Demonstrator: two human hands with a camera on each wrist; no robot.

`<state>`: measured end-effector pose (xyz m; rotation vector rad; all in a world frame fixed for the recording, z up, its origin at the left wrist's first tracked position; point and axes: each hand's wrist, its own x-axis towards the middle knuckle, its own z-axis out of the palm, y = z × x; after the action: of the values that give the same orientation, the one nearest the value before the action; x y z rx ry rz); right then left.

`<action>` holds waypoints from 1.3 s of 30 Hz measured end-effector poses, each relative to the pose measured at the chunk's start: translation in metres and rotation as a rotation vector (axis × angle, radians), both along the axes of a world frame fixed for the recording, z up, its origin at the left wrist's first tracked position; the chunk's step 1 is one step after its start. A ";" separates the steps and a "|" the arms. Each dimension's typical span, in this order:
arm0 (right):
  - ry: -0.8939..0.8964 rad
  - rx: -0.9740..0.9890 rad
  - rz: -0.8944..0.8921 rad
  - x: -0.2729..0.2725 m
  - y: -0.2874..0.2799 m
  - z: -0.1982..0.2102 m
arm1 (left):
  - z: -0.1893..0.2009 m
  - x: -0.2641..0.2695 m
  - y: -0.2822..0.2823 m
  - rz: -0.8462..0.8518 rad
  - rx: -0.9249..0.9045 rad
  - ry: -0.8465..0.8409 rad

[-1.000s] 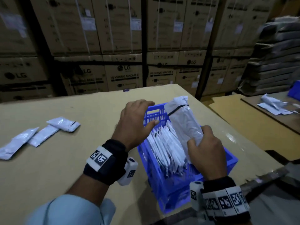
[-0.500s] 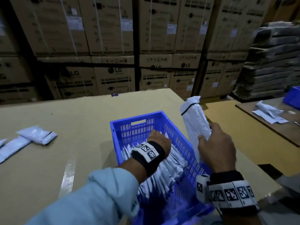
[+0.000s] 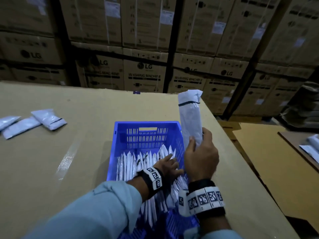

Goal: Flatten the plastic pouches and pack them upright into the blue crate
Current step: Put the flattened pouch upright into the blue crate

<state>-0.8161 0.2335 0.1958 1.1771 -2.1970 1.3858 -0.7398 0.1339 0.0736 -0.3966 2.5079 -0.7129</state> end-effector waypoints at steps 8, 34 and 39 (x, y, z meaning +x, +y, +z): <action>-0.045 0.060 0.140 -0.007 -0.010 -0.059 | -0.005 -0.011 -0.003 0.097 -0.039 -0.112; 0.107 1.287 0.251 0.002 -0.037 -0.110 | 0.010 0.057 -0.015 -0.004 0.271 0.278; -0.191 1.303 0.293 -0.002 -0.039 -0.116 | 0.007 0.058 -0.013 0.033 0.273 0.311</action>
<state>-0.8181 0.1945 0.0802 1.7837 -3.2178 -0.1090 -0.6818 0.1212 0.0808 -0.4785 2.8321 -0.3057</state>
